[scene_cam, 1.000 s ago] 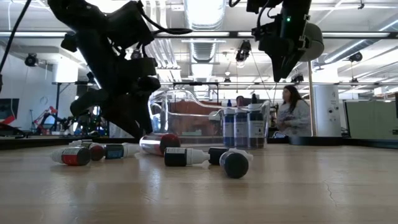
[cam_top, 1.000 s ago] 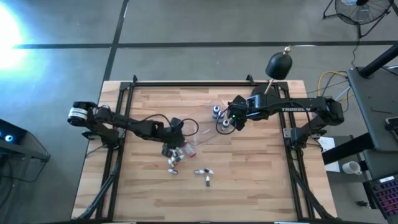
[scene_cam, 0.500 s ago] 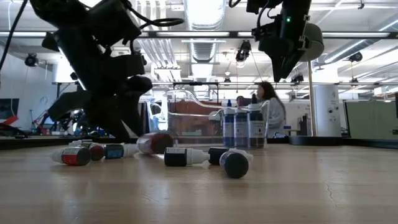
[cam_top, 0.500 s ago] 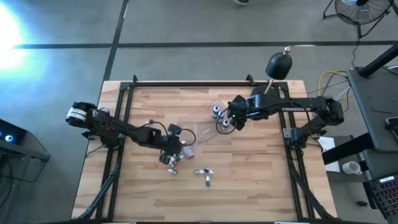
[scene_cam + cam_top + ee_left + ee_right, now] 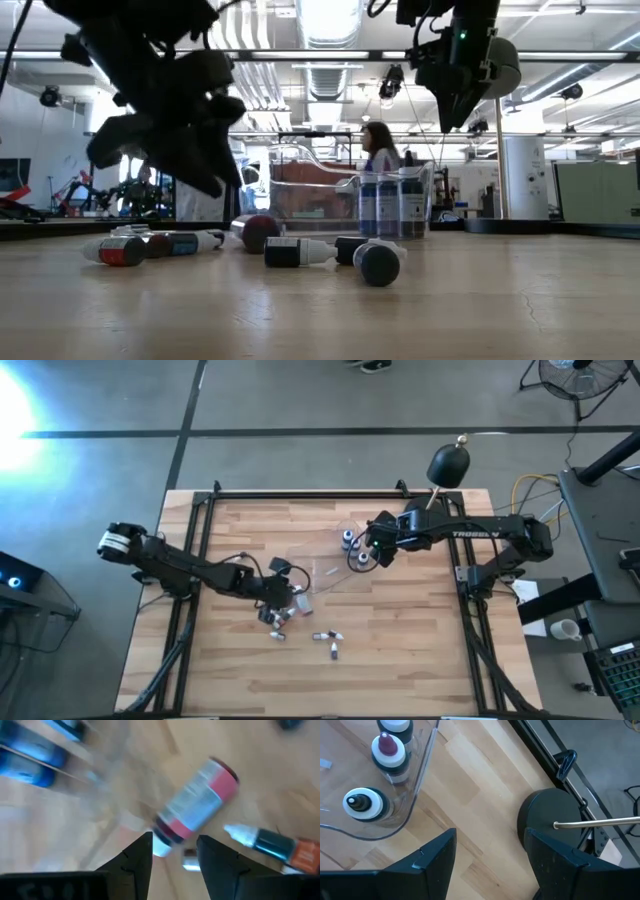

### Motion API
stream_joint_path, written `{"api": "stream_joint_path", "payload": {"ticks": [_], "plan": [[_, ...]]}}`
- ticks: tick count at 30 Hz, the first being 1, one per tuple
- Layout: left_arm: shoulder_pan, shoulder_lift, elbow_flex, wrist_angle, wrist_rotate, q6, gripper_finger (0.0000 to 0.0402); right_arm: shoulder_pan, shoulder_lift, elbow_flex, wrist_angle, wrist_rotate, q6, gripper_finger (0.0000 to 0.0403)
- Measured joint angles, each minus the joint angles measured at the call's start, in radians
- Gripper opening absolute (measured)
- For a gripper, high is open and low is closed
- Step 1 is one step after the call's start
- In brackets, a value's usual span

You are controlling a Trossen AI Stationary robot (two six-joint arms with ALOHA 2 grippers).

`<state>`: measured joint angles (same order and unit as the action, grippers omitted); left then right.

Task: Pick & Place food coloring
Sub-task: Put the big pink food coloring bottle into the transparent bin

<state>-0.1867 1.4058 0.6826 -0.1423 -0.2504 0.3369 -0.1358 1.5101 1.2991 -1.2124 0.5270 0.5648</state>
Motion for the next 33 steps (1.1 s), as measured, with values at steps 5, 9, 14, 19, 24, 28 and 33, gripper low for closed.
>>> {"api": "stream_joint_path", "payload": {"ticks": [5, 9, 14, 19, 24, 28, 33], "plan": [[-0.001, 0.046, -0.001, 0.027, 0.024, 0.001, 0.013, -0.003, 0.0, 0.0, 0.0, 0.0, 0.0, 0.0228], [-0.001, 0.081, -0.001, 0.085, 0.026, 0.002, 0.013, -0.003, 0.0, 0.0, 0.0, 0.0, 0.0, 0.0228], [-0.014, 0.089, 0.009, 0.128, 0.052, 0.017, 0.013, -0.002, 0.0, -0.001, 0.0, 0.0, 0.0, 0.0228], [-0.044, 0.089, 0.019, 0.129, 0.094, 0.093, 0.013, -0.002, 0.0, -0.001, 0.0, 0.0, 0.0, 0.0228], [-0.063, 0.103, 0.02, 0.153, 0.16, 0.255, 0.013, -0.002, 0.0, -0.001, 0.0, 0.0, 0.0, 0.0228], [-0.06, 0.133, 0.041, 0.163, 0.158, 0.354, 0.013, -0.002, 0.0, -0.002, 0.0, 0.0, 0.0, 0.0228], [-0.06, 0.198, 0.082, 0.154, 0.151, 0.443, 0.013, -0.002, 0.0, -0.002, 0.0, 0.0, 0.001, 0.0228]]}}
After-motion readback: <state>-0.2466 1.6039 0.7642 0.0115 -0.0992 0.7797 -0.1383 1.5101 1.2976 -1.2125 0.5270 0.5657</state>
